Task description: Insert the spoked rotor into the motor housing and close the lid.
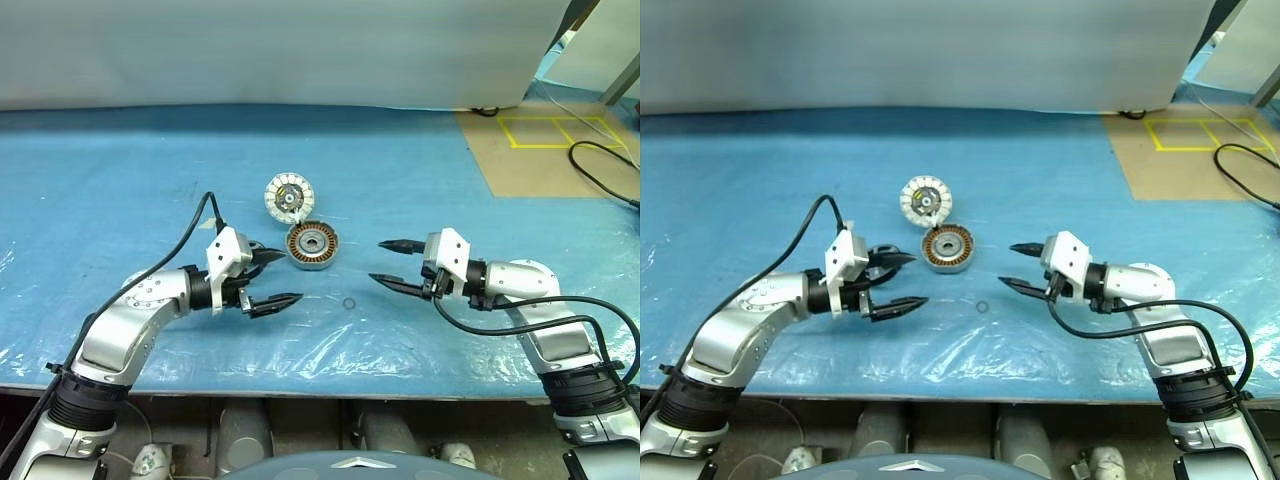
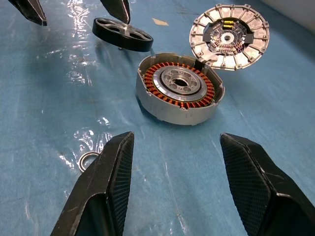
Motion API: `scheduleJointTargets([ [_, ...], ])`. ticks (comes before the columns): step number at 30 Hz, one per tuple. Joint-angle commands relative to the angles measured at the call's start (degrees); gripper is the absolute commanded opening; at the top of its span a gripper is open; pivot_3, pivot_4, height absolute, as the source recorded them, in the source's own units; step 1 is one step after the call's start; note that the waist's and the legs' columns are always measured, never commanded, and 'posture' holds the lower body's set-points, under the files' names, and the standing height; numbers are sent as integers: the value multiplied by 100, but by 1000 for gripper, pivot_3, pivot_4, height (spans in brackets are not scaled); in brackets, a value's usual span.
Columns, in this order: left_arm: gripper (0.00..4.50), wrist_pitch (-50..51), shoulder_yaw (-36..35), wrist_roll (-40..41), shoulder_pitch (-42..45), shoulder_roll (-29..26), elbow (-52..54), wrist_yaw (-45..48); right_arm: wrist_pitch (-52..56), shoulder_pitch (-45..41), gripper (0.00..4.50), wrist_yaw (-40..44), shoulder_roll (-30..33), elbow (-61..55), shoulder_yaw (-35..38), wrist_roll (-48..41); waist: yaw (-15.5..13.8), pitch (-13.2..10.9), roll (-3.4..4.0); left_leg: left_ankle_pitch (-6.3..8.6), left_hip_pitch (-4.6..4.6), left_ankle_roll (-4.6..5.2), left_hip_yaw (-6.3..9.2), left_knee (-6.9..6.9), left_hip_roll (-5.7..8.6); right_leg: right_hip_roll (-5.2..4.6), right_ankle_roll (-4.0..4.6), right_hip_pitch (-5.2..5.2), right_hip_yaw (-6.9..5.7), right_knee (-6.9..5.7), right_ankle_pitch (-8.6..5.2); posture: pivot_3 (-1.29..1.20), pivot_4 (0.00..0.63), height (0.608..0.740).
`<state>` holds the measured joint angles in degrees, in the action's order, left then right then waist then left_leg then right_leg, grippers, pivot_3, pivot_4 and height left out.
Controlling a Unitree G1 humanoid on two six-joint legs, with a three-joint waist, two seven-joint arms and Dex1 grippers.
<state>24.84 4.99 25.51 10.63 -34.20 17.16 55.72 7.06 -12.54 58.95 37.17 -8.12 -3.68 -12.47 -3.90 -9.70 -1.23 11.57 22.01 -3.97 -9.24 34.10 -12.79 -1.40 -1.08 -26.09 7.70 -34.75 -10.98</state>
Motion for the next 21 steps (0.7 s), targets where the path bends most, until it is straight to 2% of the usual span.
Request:
scheduleJointTargets([
  [1, 4490, -43, -51, 77, -82, -38, 268, 12, -11, -45, 2927, -46, 105, -177, -47, 94, 1, 0, 0, 0, 0, 0, 0, 0, 0, 0, 0, 0, 0, 0, 0, 0, 150, 740],
  [10, 4490, 43, -140, 103, 6, -53, 190, -34, -129, -272, 2927, -247, 5, 217, -73, 226, 5, 0, 0, 0, 0, 0, 1, -1, 1, 0, -2, 0, -1, 0, -3, 0, 150, 740],
  [15, 4490, 52, -186, 101, 80, -107, 135, -5, -461, -580, 2927, 117, 52, 559, -239, 234, 10, 0, 0, 0, 0, -1, 2, -1, 1, 0, -1, 0, -2, -1, -2, 0, 150, 740],
  [21, 4490, 47, -208, 101, 99, -136, 121, -7, -878, -1386, 2927, 612, -42, 866, -666, 396, 32, 0, 0, -1, 0, -1, 2, -1, 1, 1, 0, -1, -3, -4, -2, 0, 150, 740],
])
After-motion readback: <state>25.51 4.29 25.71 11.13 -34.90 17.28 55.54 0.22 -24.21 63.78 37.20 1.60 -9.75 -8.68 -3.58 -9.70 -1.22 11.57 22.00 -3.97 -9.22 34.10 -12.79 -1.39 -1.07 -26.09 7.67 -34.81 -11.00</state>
